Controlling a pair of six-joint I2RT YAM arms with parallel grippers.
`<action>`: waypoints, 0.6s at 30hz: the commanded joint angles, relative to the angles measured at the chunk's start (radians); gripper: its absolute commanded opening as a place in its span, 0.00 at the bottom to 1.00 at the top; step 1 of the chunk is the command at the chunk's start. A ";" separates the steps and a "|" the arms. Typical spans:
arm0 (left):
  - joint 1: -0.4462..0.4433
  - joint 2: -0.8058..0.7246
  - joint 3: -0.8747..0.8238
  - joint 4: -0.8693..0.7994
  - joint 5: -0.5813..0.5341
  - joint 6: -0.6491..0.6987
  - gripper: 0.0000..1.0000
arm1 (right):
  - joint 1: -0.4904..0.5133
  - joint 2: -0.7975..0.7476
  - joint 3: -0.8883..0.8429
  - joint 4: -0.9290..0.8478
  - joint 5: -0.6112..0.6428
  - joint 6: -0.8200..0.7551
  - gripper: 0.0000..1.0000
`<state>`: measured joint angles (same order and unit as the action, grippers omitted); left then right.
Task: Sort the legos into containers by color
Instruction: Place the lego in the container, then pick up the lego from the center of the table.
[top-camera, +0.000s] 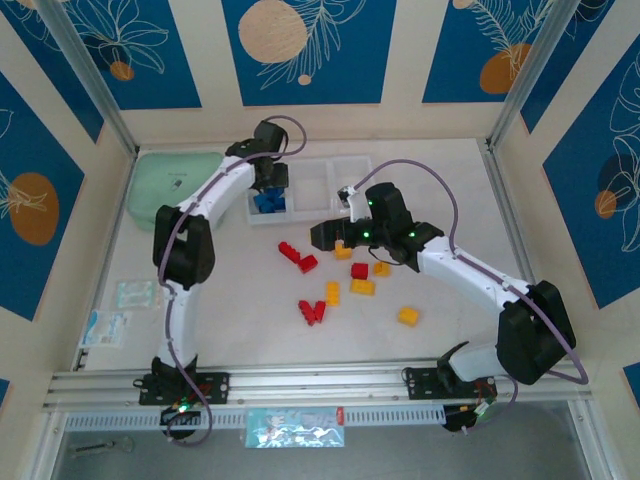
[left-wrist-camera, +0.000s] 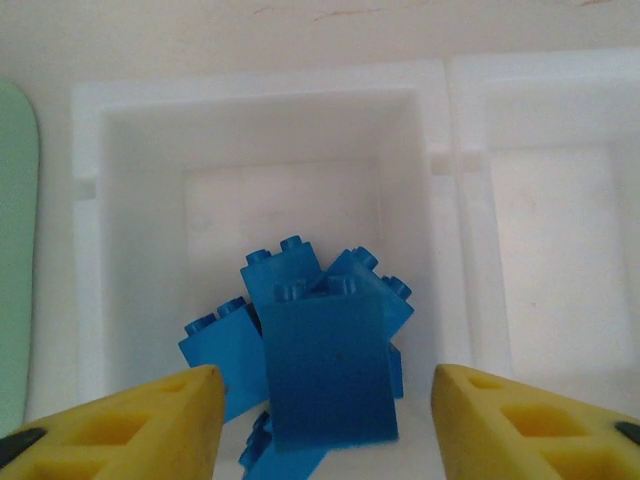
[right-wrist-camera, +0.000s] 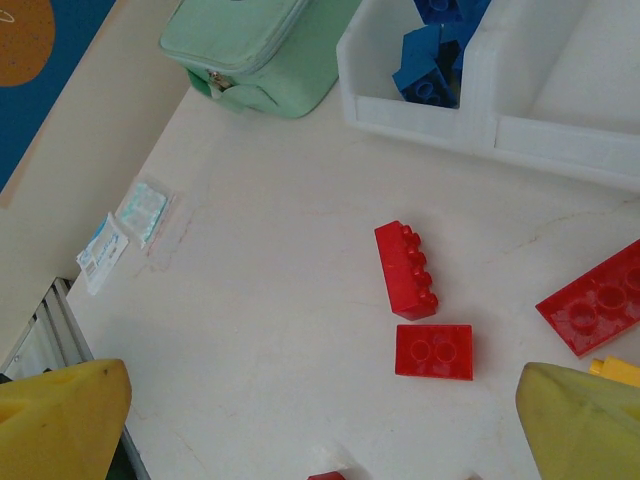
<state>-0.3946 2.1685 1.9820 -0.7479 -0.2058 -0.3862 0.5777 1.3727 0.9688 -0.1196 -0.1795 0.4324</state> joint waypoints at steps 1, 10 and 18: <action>0.006 -0.167 -0.080 0.003 0.056 -0.007 0.62 | -0.003 0.001 0.031 -0.038 0.014 -0.019 0.99; 0.002 -0.548 -0.526 0.198 0.200 -0.059 0.87 | -0.003 0.039 0.097 -0.219 0.123 0.035 0.99; -0.036 -0.855 -0.904 0.297 0.316 -0.111 0.99 | 0.021 0.098 0.152 -0.355 0.237 0.078 1.00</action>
<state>-0.4103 1.3823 1.1557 -0.5064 0.0368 -0.4728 0.5877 1.4448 1.0821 -0.3813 -0.0044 0.4770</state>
